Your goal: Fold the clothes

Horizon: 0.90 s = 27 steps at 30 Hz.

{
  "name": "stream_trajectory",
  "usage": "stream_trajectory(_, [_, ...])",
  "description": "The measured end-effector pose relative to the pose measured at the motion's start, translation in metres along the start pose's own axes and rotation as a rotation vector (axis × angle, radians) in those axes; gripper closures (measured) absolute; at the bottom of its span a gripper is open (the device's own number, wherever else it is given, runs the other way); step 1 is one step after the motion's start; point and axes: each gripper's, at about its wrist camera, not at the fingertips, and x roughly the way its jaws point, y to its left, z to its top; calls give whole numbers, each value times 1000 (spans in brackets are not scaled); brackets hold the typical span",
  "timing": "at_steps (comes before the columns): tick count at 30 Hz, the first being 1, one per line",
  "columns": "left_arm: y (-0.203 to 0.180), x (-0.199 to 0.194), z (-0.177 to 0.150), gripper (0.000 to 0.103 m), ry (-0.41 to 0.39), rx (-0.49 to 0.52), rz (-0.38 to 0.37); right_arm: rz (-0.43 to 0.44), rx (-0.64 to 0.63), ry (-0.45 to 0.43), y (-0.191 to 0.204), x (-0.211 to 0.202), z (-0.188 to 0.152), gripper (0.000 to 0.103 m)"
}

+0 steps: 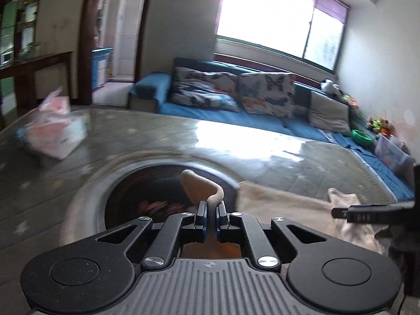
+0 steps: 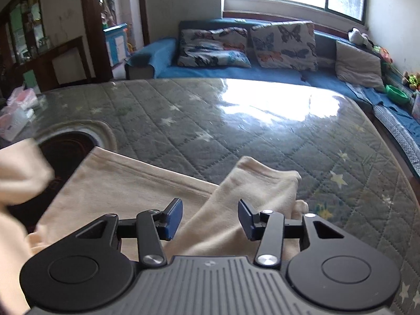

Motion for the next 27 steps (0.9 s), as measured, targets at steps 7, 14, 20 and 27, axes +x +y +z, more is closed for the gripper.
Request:
stream_trajectory(7, [33,-26,-34,96,48,-68,67,-40,-5,17,0,7,-6,65])
stream_trajectory(14, [44,-35,-52,96,67,-88,96,-69,3,-9,-1,-3,-8,98])
stream_trajectory(20, [47,-43,-56,96,63,-89,88,-81,22,-77,-13,-37,-11,102])
stream_trajectory(27, [50,-46,-66,96,82,-90,74,-57,15,-94,-17,-61,-15,98])
